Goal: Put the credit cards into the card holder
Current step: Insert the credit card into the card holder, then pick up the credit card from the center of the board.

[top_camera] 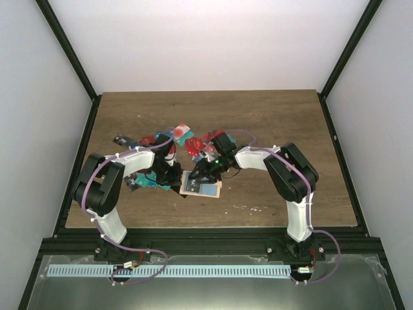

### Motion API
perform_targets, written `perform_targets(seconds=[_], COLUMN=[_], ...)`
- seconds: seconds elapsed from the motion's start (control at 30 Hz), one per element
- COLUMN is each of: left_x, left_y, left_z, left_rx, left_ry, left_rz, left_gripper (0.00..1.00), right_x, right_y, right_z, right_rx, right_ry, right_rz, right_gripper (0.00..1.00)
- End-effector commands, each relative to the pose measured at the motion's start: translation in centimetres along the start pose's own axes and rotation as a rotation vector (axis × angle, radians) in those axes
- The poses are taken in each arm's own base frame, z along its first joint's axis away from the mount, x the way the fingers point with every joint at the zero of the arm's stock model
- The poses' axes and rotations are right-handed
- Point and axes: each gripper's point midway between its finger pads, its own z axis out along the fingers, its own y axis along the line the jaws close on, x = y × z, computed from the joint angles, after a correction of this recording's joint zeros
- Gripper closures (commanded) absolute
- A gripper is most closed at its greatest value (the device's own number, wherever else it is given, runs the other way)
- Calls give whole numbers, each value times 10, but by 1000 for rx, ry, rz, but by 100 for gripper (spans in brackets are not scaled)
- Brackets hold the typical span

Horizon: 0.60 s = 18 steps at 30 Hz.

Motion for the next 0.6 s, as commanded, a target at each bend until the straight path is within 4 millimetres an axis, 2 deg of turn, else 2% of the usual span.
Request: perform_targets(seconds=[0.0, 0.13, 0.17, 0.33, 0.43, 0.57], left_x=[0, -1, -4, -12, -20, -33], left_y=[4, 2, -1, -12, -19, -20], left_z=[3, -3, -14, -45, -64, -85], left_rx=[-18, -21, -26, -39, -48, -88], left_ry=[-12, -28, -53, -127, -176, -234], left_rz=[-10, -11, -5, 17, 33, 48], left_gripper=[94, 94, 93, 89, 84, 77], right_x=[3, 7, 8, 5, -3, -26], right_y=[5, 6, 15, 40, 46, 39], right_z=[6, -1, -9, -36, -55, -83], right_rx=[-2, 15, 2, -25, -18, 14], right_ry=[32, 22, 14, -32, -81, -163], right_rz=[-17, -38, -77, -162, -193, -183], right_gripper=[53, 53, 53, 51, 49, 47])
